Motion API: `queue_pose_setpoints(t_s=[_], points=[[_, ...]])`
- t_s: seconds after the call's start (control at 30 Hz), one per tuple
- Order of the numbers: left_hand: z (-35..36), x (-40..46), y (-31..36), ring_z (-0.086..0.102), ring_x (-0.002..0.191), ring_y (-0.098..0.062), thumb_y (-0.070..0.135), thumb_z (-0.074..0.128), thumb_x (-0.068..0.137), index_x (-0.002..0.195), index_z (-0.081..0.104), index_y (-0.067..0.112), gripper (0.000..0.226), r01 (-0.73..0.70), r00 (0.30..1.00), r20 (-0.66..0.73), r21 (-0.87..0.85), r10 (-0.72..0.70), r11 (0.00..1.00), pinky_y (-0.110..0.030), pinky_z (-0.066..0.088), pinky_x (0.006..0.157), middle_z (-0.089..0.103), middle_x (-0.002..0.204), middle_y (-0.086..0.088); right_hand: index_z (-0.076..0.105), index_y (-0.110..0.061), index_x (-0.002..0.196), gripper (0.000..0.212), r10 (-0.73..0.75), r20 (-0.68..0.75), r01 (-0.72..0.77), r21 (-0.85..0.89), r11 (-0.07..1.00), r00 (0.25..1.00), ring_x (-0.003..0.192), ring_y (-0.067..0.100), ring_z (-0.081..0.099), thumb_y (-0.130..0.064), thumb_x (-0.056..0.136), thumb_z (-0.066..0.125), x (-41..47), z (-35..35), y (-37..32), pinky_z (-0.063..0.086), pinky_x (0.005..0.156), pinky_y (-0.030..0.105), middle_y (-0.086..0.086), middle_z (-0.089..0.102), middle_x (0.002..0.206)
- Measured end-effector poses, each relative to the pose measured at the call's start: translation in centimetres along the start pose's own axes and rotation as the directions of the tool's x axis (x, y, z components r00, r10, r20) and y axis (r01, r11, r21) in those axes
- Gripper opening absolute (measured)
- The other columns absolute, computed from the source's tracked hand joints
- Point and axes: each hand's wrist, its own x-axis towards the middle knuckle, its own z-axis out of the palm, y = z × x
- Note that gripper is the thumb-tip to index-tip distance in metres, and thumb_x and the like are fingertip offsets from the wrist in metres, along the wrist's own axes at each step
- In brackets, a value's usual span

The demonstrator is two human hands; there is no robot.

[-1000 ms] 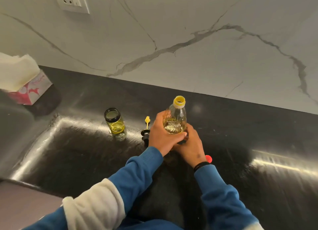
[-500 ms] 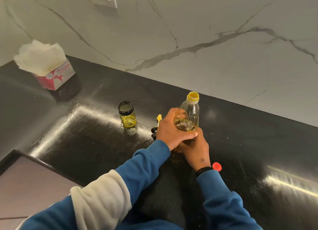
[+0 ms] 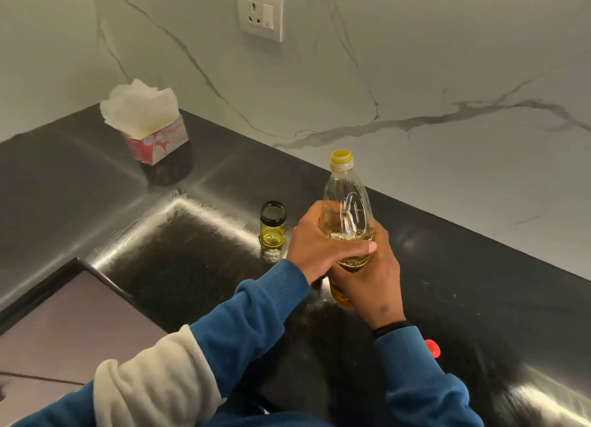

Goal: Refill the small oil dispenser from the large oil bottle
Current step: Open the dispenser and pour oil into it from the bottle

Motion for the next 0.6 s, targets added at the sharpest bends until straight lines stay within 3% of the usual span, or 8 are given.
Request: queue_pose_setpoints(t_s=[0.1,0.17,0.33,0.47,0.6], points=[[-1.9,-0.2,-0.4,0.072,0.101,-0.015,0.023,0.097,0.053,0.118,0.06,0.024,0.075,0.039,0.999,0.003,-0.048,-0.039,0.998,-0.043,0.059,0.091,0.074,0.109,0.002,0.036,-0.037,0.139,0.091,-0.005,0.016,0.005,0.015,1.0,1.0,0.111,-0.001,0.058,-0.037,0.065,0.089,0.3,1.5,-1.4,0.049,0.089,0.017,-0.018,0.056,0.127],[-3.2,-0.3,-0.6,0.072,0.101,-0.015,0.016,0.096,0.058,0.119,0.059,0.021,0.072,0.063,0.998,0.017,-0.078,-0.062,0.995,-0.043,0.059,0.092,0.074,0.109,-0.001,0.035,-0.035,0.139,0.093,-0.006,0.032,0.006,-0.006,1.0,0.999,0.109,0.002,0.061,-0.038,0.063,0.089,0.3,2.7,-2.1,0.052,0.087,0.02,-0.016,0.059,0.125],[-5.6,-0.5,-1.7,0.07,0.105,-0.012,0.02,0.092,0.067,0.126,0.048,0.028,0.074,0.083,0.995,0.061,-0.086,-0.078,0.993,-0.039,0.058,0.094,0.069,0.117,0.002,0.025,-0.035,0.147,0.107,0.03,0.097,-0.018,-0.125,0.992,0.995,0.112,0.008,0.062,-0.049,0.061,0.087,-0.1,4.8,-3.3,0.056,0.093,0.035,-0.012,0.06,0.131],[-6.8,-0.6,-2.9,0.069,0.106,-0.011,0.022,0.089,0.072,0.129,0.041,0.029,0.074,0.064,0.995,0.084,-0.1,-0.056,0.993,-0.037,0.058,0.094,0.065,0.12,0.002,0.014,-0.039,0.151,0.115,0.084,0.136,-0.057,-0.19,0.98,0.987,0.117,0.01,0.061,-0.051,0.062,0.087,-0.5,5.9,-3.6,0.054,0.097,0.036,-0.01,0.057,0.137],[-7.2,-1.0,-4.0,0.068,0.104,-0.004,0.027,0.088,0.074,0.13,0.039,0.032,0.074,0.074,0.996,0.059,-0.095,-0.068,0.993,-0.028,0.058,0.09,0.064,0.119,0.009,0.012,-0.045,0.151,0.113,0.141,0.131,-0.102,-0.264,0.959,0.981,0.109,0.008,0.063,-0.045,0.065,0.086,-1.1,7.0,-3.6,0.054,0.091,0.028,-0.013,0.061,0.131]])
